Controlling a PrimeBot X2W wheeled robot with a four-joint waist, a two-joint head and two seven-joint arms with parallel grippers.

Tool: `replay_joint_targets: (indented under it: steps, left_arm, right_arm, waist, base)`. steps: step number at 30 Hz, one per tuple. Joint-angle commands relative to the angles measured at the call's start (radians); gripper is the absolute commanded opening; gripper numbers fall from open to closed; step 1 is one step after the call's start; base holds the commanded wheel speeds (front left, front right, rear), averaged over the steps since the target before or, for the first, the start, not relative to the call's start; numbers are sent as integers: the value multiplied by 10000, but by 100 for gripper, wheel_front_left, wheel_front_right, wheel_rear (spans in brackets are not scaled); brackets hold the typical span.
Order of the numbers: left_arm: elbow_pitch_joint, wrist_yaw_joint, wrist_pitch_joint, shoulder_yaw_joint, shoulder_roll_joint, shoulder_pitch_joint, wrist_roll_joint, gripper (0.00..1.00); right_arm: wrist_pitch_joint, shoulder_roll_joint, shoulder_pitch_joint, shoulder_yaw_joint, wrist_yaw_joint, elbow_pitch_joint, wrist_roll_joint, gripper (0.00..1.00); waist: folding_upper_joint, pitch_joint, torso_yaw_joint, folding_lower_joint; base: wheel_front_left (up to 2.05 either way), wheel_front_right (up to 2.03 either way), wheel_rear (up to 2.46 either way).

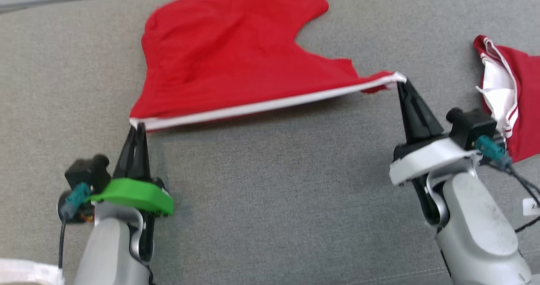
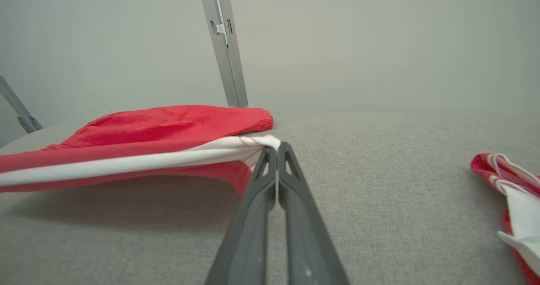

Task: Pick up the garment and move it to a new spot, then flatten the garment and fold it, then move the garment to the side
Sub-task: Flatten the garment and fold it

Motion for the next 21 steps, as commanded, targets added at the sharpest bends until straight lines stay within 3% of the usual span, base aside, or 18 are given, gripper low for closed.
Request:
replay_joint_targets:
  steps: [1,21]
  left_arm:
    - [61,214,-1,121,184,472,-225,0]
    - [425,608,-1,-458,163,3434,-954,0]
  right_arm:
    - [-29,-143,337,-141,-59,95,99,0]
    - [-29,93,3347,898,-52,943,276,0]
  waist:
    - [0,-734,77,0]
    - [0,-3020,-20,0]
  base:
    - [0,0,0]
    - [0,0,0]
